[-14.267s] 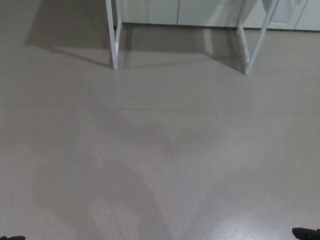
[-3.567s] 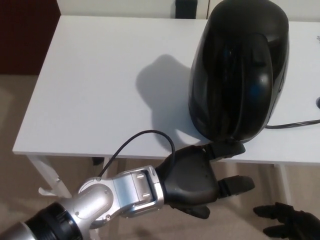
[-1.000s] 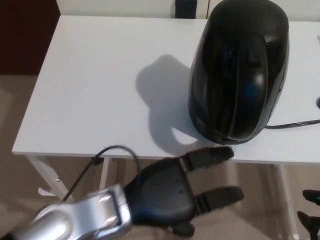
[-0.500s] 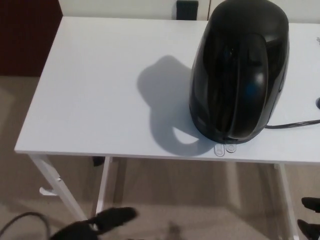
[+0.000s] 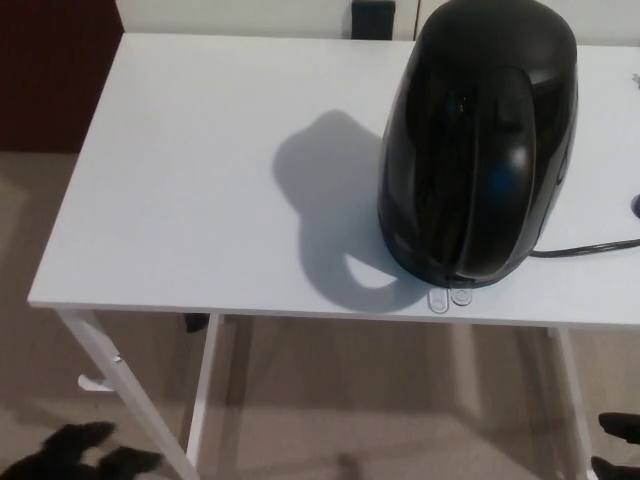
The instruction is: The robot walk towards a table in front and click the button on the base of the boilling pot using its left middle finger
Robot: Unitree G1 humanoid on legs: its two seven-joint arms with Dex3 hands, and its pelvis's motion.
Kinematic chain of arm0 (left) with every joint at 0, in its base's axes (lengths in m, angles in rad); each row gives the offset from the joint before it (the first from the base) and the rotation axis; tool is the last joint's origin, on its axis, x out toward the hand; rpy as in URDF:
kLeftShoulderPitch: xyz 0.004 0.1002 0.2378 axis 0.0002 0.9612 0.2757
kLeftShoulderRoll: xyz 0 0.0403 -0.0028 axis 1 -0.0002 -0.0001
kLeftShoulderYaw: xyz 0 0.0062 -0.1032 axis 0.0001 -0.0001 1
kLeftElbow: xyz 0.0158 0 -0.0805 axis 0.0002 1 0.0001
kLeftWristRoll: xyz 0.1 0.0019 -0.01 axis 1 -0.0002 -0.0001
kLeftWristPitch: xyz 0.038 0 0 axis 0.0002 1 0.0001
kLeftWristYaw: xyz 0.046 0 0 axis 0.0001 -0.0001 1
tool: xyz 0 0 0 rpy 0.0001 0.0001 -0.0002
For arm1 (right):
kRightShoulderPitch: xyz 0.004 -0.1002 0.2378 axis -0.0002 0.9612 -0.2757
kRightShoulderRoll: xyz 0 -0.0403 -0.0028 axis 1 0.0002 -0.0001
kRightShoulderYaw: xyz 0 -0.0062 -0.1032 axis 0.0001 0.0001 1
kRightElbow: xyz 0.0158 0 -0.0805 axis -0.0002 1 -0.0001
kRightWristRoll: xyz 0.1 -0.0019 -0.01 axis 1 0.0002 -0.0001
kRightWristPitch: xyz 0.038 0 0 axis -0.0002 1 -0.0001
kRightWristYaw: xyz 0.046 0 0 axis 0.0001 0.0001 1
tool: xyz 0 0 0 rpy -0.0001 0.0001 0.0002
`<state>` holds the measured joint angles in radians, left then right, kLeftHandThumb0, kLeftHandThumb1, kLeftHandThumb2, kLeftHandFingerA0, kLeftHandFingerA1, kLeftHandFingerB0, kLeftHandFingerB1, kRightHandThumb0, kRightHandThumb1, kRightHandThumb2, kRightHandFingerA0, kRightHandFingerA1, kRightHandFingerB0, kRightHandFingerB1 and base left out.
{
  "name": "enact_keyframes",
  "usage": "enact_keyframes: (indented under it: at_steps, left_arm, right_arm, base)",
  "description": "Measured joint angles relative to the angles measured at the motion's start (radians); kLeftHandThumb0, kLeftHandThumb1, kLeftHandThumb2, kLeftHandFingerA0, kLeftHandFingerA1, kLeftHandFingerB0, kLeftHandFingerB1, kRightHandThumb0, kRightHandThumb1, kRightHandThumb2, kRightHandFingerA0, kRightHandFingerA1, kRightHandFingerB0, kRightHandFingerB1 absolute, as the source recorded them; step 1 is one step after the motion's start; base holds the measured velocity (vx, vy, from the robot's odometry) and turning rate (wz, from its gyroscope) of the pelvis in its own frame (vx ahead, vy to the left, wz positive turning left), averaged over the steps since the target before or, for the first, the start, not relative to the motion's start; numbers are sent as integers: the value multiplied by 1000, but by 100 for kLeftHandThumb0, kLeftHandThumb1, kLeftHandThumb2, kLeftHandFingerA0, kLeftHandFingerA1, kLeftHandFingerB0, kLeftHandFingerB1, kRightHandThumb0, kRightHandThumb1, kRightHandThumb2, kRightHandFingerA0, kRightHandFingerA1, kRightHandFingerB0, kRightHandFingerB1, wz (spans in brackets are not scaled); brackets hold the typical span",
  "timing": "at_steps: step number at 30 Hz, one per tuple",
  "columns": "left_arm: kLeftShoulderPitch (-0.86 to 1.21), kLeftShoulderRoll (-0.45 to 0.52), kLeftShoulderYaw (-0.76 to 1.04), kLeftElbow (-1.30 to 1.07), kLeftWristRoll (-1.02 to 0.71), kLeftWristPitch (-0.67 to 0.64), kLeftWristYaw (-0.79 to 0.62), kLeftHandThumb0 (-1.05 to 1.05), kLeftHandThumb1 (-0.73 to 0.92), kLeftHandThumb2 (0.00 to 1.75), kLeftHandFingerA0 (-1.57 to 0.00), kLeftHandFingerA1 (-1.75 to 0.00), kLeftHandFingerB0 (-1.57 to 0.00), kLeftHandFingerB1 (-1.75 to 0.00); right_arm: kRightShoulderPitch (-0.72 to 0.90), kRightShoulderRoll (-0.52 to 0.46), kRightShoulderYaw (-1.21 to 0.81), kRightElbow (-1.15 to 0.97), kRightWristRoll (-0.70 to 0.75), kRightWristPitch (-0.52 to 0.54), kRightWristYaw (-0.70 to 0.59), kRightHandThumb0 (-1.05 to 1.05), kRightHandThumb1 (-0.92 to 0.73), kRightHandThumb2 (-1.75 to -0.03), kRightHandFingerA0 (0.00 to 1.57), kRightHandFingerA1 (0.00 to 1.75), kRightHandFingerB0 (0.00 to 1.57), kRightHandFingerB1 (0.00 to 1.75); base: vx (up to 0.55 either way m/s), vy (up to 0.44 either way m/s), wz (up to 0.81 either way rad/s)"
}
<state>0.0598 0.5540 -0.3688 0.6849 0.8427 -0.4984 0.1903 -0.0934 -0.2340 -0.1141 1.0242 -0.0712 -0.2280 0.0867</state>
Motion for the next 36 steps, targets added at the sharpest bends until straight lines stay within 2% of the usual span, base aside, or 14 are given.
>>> enact_keyframes:
  at_steps: [6,14,27,36]
  left_arm:
    - [-51,-79,134,213,-94,3,-31,-63,48,77,-21,-42,-9,-37]
    - [-91,-136,264,394,-221,3,-89,-60,47,76,-22,-42,-10,-37]
    - [-121,-144,298,462,-345,3,-139,-60,47,75,-23,-43,-12,-38]
    - [-102,-145,278,459,-374,4,-149,-60,48,76,-22,-42,-11,-38]
  right_arm:
    - [1,0,17,26,-1,0,10,-29,-63,-59,47,46,40,40]
    - [17,-7,41,39,-5,0,33,-29,-61,-57,52,46,41,40]
    - [13,-29,62,40,-6,-5,61,-31,-60,-58,46,45,40,40]
    - [37,-34,65,40,-5,-7,72,-28,-63,-58,51,46,40,40]
  base:
    - [0,0,0]
    - [0,0,0]
    - [0,0,0]
    - [0,0,0]
